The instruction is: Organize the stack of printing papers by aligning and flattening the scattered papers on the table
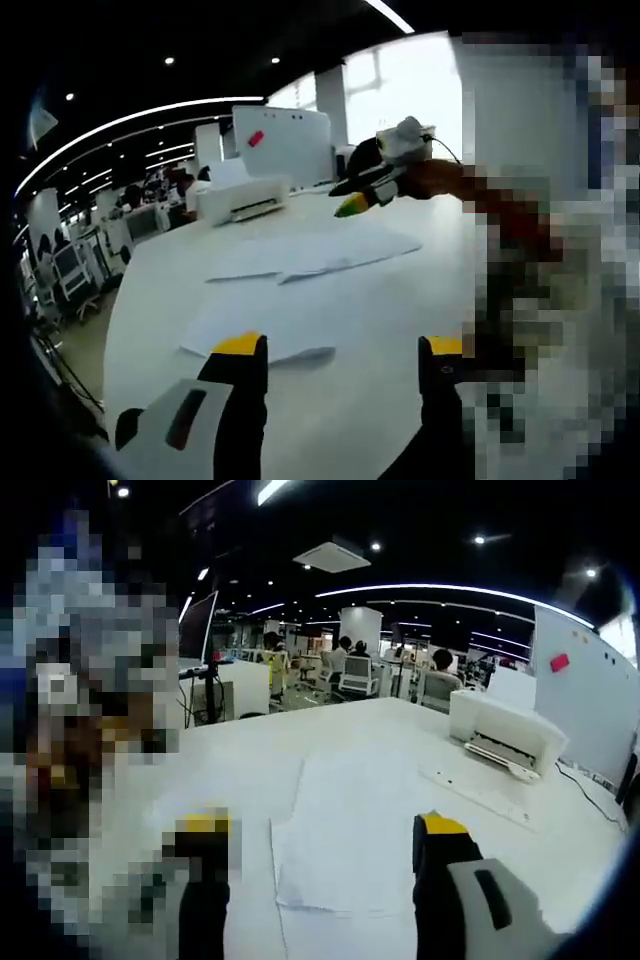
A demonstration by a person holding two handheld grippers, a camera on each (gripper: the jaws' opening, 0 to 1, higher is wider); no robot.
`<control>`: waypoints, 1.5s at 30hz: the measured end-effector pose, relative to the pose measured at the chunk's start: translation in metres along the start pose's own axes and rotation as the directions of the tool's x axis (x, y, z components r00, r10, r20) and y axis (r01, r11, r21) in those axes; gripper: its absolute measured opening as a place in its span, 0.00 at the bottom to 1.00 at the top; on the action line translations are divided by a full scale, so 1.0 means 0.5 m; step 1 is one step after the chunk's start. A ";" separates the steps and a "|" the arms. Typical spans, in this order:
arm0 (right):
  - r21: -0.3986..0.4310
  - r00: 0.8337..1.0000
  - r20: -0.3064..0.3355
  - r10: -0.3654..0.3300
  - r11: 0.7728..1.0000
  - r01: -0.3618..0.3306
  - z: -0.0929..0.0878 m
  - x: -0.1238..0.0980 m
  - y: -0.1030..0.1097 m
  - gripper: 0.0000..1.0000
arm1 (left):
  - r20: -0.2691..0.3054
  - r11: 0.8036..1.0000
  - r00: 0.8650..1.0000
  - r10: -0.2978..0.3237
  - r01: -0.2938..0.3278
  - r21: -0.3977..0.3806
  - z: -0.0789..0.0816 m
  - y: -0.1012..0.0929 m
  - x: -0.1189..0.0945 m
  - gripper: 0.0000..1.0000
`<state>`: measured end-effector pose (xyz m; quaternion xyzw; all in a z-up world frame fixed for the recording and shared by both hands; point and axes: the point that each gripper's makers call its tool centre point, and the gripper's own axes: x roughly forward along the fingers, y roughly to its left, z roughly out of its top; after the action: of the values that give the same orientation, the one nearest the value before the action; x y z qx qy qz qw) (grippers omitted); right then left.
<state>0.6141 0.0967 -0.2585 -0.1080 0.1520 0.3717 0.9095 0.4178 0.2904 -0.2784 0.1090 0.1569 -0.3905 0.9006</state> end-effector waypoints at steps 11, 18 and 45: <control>0.013 0.998 -0.055 -0.029 0.999 0.030 -0.003 0.131 -0.014 0.73 | -0.007 1.000 1.000 0.010 -0.010 -0.013 -0.012 0.026 -0.021 0.64; 0.050 0.994 -0.110 -0.021 0.998 0.026 -0.035 0.217 -0.016 0.74 | -0.021 0.999 0.999 0.036 -0.037 -0.026 -0.024 0.049 -0.050 0.64; 0.065 0.981 -0.182 -0.067 0.995 0.080 -0.119 0.305 -0.048 0.84 | -0.049 0.998 0.998 0.047 -0.049 -0.042 -0.042 0.060 -0.044 0.63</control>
<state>0.7230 0.1597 -0.3661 -0.1137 0.2427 0.3207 0.9085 0.4214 0.3319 -0.2874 0.1028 0.1840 -0.3627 0.9078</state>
